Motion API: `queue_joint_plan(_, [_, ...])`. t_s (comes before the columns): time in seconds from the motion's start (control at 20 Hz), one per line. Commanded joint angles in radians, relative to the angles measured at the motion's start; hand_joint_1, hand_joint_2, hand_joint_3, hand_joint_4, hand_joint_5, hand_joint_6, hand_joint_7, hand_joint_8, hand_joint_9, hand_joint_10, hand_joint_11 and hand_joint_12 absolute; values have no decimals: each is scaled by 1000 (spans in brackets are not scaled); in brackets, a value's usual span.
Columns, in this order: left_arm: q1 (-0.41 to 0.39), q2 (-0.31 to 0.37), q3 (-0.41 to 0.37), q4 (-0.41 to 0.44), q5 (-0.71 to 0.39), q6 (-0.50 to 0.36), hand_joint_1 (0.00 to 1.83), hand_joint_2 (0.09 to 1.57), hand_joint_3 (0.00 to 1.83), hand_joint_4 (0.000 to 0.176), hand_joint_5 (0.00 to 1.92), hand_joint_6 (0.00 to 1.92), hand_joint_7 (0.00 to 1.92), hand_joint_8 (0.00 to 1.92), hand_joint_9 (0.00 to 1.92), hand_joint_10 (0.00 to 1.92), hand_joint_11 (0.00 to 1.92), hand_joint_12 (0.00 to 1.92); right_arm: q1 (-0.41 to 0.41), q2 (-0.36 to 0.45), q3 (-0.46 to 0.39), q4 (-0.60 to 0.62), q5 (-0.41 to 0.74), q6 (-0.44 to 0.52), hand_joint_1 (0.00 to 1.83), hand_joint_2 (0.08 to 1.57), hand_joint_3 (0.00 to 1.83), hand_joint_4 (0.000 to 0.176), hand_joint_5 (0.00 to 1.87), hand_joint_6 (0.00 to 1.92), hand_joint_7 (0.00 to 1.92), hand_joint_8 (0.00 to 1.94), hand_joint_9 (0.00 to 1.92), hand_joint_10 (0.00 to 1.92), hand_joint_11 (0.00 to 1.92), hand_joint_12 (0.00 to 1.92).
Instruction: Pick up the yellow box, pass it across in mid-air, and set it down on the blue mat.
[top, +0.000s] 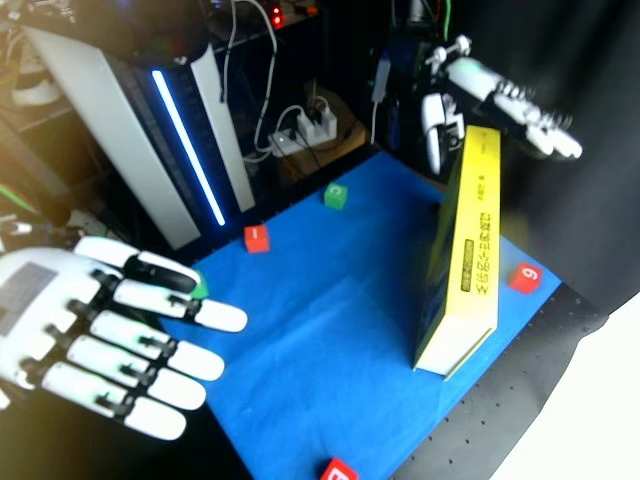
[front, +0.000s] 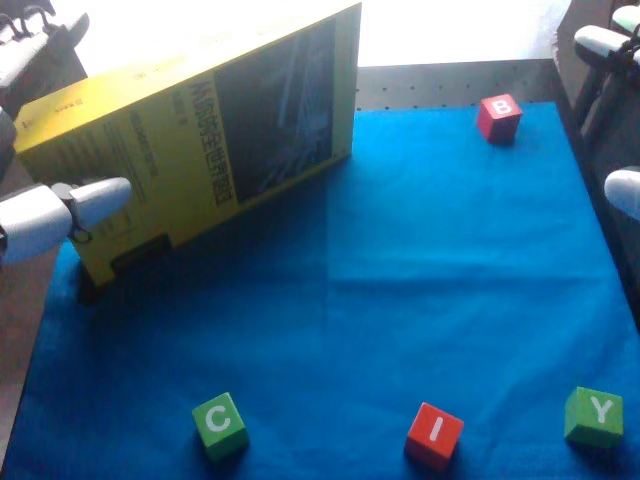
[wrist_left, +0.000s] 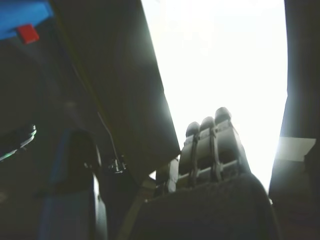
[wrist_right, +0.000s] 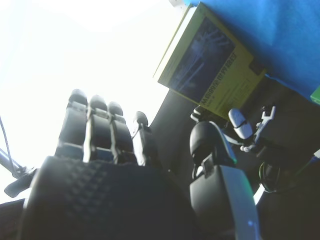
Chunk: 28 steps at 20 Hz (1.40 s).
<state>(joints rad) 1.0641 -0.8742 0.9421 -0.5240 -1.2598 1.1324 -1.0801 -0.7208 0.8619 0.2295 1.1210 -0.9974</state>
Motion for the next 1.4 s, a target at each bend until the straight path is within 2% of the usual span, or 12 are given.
queue_joint_plan(0.0, [-10,-4,9,19,-104,-3,787,1158,0,15,160,28,175,24,184,4,11,657,5,-2,2,6,124,-1,229,1308,0,128,0,0,0,0,0,0,0,0])
queue_joint_plan(0.05, [-10,-5,10,19,-102,-3,787,1158,0,15,160,28,175,24,184,4,11,657,5,-2,2,6,124,-1,229,1308,0,128,0,0,0,0,0,0,0,0])
queue_joint_plan(0.1, [-11,-8,11,19,-96,-3,885,1152,0,0,487,181,521,255,408,574,72,1427,5,-2,2,6,124,-1,235,1319,1,121,0,0,0,0,0,0,0,0])
queue_joint_plan(0.15, [-11,-12,13,19,-93,-5,977,1213,0,0,706,1126,641,1236,652,1487,594,1822,5,-2,2,6,124,-1,227,1321,1,120,0,0,0,0,0,0,0,0])
queue_joint_plan(0.2, [-12,-17,15,19,-87,-6,1060,1149,0,0,641,1722,736,1784,868,1834,939,1901,5,-2,2,6,124,-1,225,1323,2,116,0,0,0,0,0,0,0,0])
queue_joint_plan(0.35, [-14,-26,20,18,-73,-6,1272,1124,8,0,1309,1921,1510,1921,1629,1921,1709,1921,5,-2,2,6,124,-1,189,1337,5,109,0,0,0,0,0,0,0,1])
queue_joint_plan(0.75, [-13,10,-2,34,-166,-6,1391,1197,5,0,1198,1921,1374,1921,1501,1921,1575,1921,5,-3,2,12,125,-1,169,1354,2,102,0,0,0,0,0,0,5,29])
queue_joint_plan(0.9, [-12,25,-25,70,-254,-6,1391,1193,1,0,1220,1921,1430,1921,1570,1921,1638,1921,5,2,1,12,131,-1,225,1346,0,111,0,0,0,0,0,0,0,231])
queue_joint_plan(1.05, [-13,32,-46,133,-315,-6,1348,1214,6,0,1253,1921,1497,1921,1632,1921,1688,1921,10,6,-2,-9,169,0,314,1352,1,141,0,0,0,0,0,0,0,210])
queue_joint_plan(1.1, [-18,33,-48,158,-322,-6,1349,1207,0,0,1241,1921,1492,1921,1630,1921,1685,1921,28,9,-4,-30,190,0,337,1308,0,121,0,0,0,0,17,5,0,671])
queue_joint_plan(1.25, [-38,29,-46,192,-308,-6,1387,1212,2,0,1230,1921,1487,1921,1632,1921,1692,1921,76,7,-2,-76,200,0,508,1300,0,106,0,0,0,0,0,0,0,774])
queue_joint_plan(1.35, [-87,13,-32,228,-244,-6,1320,1228,5,0,1201,1921,1443,1921,1584,1921,1636,1921,132,-1,4,-118,200,0,523,1265,0,57,0,0,0,0,0,0,0,104])
